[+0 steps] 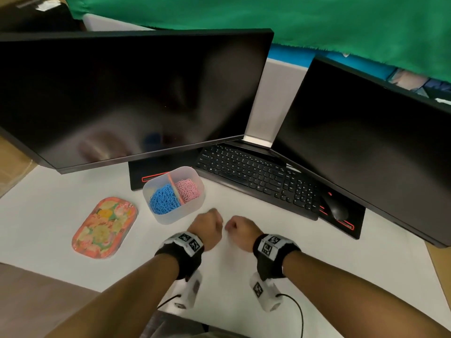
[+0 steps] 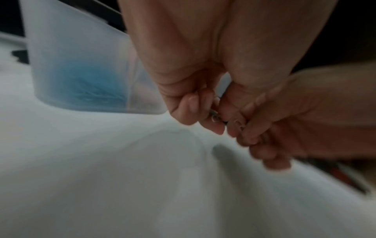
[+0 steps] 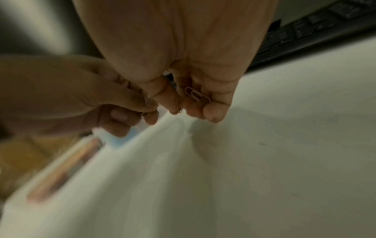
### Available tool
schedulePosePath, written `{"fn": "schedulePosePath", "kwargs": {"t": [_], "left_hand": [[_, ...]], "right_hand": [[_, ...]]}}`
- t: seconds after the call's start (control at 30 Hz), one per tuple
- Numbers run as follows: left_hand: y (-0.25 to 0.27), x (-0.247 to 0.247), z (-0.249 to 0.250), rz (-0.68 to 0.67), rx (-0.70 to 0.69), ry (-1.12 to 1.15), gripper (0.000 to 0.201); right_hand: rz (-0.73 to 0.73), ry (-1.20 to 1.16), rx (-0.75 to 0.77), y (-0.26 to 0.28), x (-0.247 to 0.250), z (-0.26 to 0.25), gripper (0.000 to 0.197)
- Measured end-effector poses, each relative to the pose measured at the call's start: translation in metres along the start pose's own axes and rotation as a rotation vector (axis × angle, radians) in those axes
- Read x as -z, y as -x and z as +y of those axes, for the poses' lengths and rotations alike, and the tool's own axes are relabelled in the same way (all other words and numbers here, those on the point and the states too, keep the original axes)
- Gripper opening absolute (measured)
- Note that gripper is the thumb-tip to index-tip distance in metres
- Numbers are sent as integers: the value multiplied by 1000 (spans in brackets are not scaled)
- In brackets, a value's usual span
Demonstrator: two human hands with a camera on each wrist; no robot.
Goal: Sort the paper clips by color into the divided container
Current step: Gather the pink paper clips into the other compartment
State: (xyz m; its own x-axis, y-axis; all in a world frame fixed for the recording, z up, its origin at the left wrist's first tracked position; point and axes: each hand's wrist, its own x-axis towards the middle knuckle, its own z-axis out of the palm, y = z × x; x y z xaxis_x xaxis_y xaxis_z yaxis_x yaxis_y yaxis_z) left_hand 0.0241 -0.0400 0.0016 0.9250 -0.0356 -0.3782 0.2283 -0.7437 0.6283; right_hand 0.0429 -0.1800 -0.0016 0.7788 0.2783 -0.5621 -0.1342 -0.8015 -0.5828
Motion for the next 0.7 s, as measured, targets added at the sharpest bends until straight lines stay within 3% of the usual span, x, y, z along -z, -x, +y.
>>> {"fn": "schedulePosePath", "kwargs": {"t": [0.13,0.23,0.3,0.5,0.7], "left_hand": [[-12,42,11,126,148,363,22],[-20,73,11,229,217,485,24],[-26,90,9,290,282,505,23],[-32,107,-3,289,395,385,30],[-28,117,-17,326,329,445,25]], "right_hand": [[-57,-249,20,-11,26,-55,26],[-29,-205,91,-20,41,-94,25],[-2,-155,103,-31,44,-112,22],[73,22,111,-61,38,-144,27],[155,38,119,-71,33,-147,30]]}}
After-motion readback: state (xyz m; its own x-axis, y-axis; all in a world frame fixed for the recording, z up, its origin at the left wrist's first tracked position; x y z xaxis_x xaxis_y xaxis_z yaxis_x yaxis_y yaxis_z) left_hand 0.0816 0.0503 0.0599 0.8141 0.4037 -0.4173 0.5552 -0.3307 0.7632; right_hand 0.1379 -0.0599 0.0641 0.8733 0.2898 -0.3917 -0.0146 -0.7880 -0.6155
